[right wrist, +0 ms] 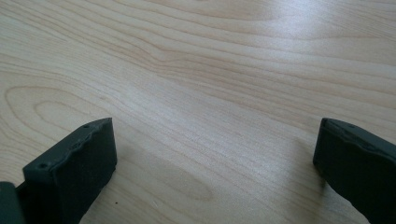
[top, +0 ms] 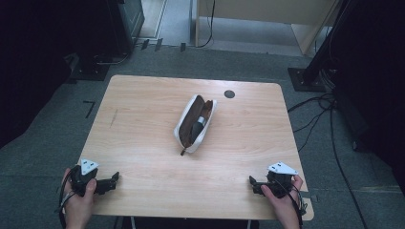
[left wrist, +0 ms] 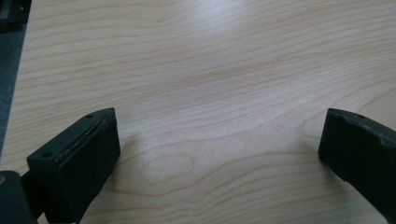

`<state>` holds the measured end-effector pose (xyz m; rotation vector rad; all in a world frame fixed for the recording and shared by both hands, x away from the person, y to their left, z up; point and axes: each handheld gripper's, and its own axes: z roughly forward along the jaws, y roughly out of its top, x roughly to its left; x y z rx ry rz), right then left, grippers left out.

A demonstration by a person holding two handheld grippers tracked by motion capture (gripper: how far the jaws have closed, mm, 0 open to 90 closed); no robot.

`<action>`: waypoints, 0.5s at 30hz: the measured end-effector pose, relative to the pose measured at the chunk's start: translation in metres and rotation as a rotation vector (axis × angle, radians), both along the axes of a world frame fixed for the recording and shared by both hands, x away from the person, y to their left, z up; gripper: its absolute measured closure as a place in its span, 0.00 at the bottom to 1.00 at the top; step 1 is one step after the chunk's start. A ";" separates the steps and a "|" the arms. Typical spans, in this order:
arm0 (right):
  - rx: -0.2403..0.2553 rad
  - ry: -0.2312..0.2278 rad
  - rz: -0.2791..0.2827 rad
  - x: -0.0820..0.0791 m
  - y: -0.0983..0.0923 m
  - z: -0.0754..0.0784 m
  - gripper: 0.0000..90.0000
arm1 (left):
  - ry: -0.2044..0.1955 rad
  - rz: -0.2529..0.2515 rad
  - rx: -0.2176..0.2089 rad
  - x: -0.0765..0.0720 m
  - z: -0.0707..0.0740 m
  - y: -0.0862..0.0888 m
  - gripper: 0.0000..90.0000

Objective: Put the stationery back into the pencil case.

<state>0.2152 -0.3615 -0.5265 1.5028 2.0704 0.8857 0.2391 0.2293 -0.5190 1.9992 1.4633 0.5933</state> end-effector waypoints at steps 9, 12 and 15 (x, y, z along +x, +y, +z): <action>0.000 -0.002 0.001 0.000 0.000 0.000 0.00 | 0.000 0.009 -0.003 0.002 0.000 -0.002 0.00; 0.001 -0.001 0.001 0.000 0.000 0.000 0.00 | 0.000 0.010 -0.001 0.002 0.000 -0.002 0.00; 0.001 -0.001 0.001 0.000 0.000 0.000 0.00 | 0.000 0.031 -0.003 0.003 0.000 -0.004 0.00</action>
